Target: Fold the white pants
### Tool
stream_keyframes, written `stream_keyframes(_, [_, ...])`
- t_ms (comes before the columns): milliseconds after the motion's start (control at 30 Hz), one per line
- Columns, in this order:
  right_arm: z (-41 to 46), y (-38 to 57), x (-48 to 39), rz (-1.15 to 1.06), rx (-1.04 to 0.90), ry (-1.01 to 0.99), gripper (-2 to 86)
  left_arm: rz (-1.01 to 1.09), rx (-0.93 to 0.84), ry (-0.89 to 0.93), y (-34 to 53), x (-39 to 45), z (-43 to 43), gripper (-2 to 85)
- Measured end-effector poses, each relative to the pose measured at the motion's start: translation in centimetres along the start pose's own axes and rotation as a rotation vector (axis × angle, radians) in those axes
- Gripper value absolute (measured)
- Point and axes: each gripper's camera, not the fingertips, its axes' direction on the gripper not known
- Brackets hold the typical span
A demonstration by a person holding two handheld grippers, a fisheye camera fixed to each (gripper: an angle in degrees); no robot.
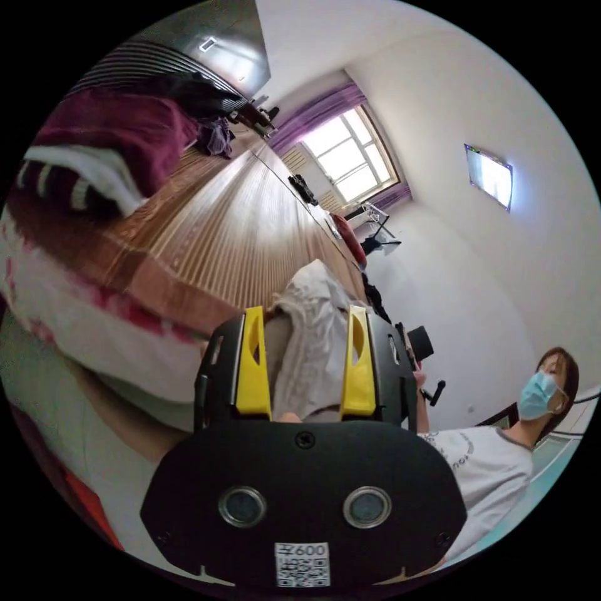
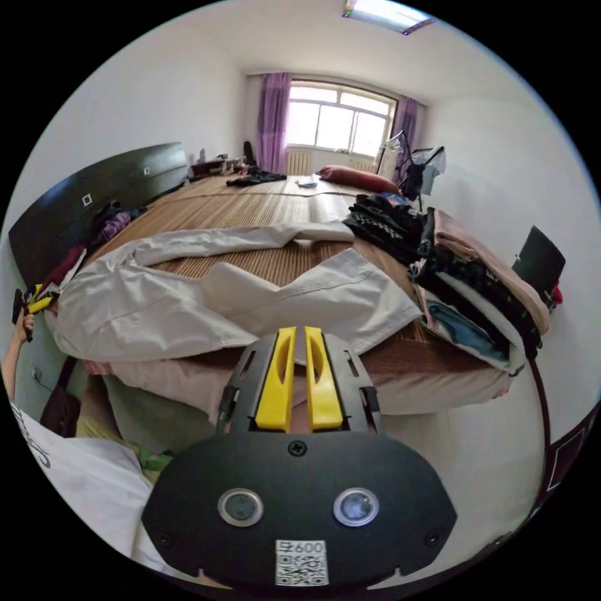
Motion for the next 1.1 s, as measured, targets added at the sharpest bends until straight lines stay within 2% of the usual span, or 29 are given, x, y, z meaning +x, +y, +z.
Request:
stream_keyframes(133, [-1.7, 0.5, -0.9, -0.080, -0.048, 0.049, 0.0, -0.119, -0.277, -0.138, -7.4, -1.6, 13.6, 16.6])
stream_keyframes(200, [-2.6, 1.5, -1.2, -0.085, -0.044, 0.104, 0.2, -0.078, -0.254, -0.118, -8.4, -0.3, 16.5, 12.6])
stream_keyframes(267, [-3.4, 2.6, -1.3, -0.079, -0.036, 0.133, 0.4, 0.018, -0.345, 0.000, -8.4, 2.3, 20.9, 8.0])
stream_keyframes(367, [-3.5, 3.9, -1.1, -0.055, -0.049, 0.129, 0.6, 0.204, -0.466, -0.121, -7.3, 8.4, 25.5, 3.9])
stream_keyframes(467, [-2.8, 4.0, -0.4, -0.004, -0.076, 0.081, 0.5, 0.390, -0.328, -0.197, -7.9, 15.6, 23.2, 2.6])
stream_keyframes(500, [-2.8, 3.7, -0.1, 0.019, -0.069, 0.038, 0.3, 0.443, -0.192, -0.195, -8.3, 18.9, 20.6, 2.3])
stream_keyframes(567, [-2.8, 3.1, 0.2, 0.045, -0.041, -0.037, 0.0, 0.664, -0.022, -0.219, -7.3, 26.0, 17.3, 2.0])
stream_keyframes(633, [-2.8, 2.4, 0.6, 0.096, -0.001, -0.123, -0.3, 1.137, 0.200, -0.401, -1.2, 36.3, 15.3, 1.9])
stream_keyframes(700, [-2.4, 1.9, 0.6, 0.126, 0.009, -0.183, -0.4, 1.304, 0.333, -0.518, 2.3, 39.2, 15.5, 2.0])
stream_keyframes(767, [-2.0, 1.6, 0.3, 0.138, 0.010, -0.238, -0.5, 1.189, 0.345, -0.569, 1.6, 38.2, 16.3, 2.2])
stream_keyframes(867, [-1.6, 1.1, -0.5, 0.126, 0.010, -0.296, -0.6, 0.772, 0.073, -0.785, -3.5, 29.7, 20.9, 2.4])
stream_keyframes(900, [-1.8, 0.9, -0.8, 0.113, 0.007, -0.304, -0.6, 0.553, -0.204, -0.921, -5.5, 23.7, 24.5, 2.5])
stream_keyframes(933, [-2.0, 0.7, -1.1, 0.098, 0.000, -0.302, -0.6, 0.437, -0.539, -0.979, -6.0, 18.1, 28.4, 2.4])
stream_keyframes(967, [-2.1, 0.6, -1.2, 0.089, -0.004, -0.297, -0.5, 0.402, -0.649, -0.992, -5.7, 16.0, 29.8, 2.4])
stream_keyframes(1000, [-2.3, 0.4, -1.3, 0.065, -0.016, -0.282, -0.5, 0.343, -0.673, -1.033, -5.3, 14.3, 30.4, 2.2])
stream_keyframes(1067, [-2.7, 0.1, -1.2, 0.040, -0.036, -0.236, -0.5, 0.315, -0.455, -1.093, -5.1, 16.0, 28.2, 2.0])
stream_keyframes(1100, [-2.9, -0.1, -0.9, 0.037, -0.042, -0.201, -0.5, 0.338, -0.283, -1.109, -4.6, 18.2, 26.3, 1.9])
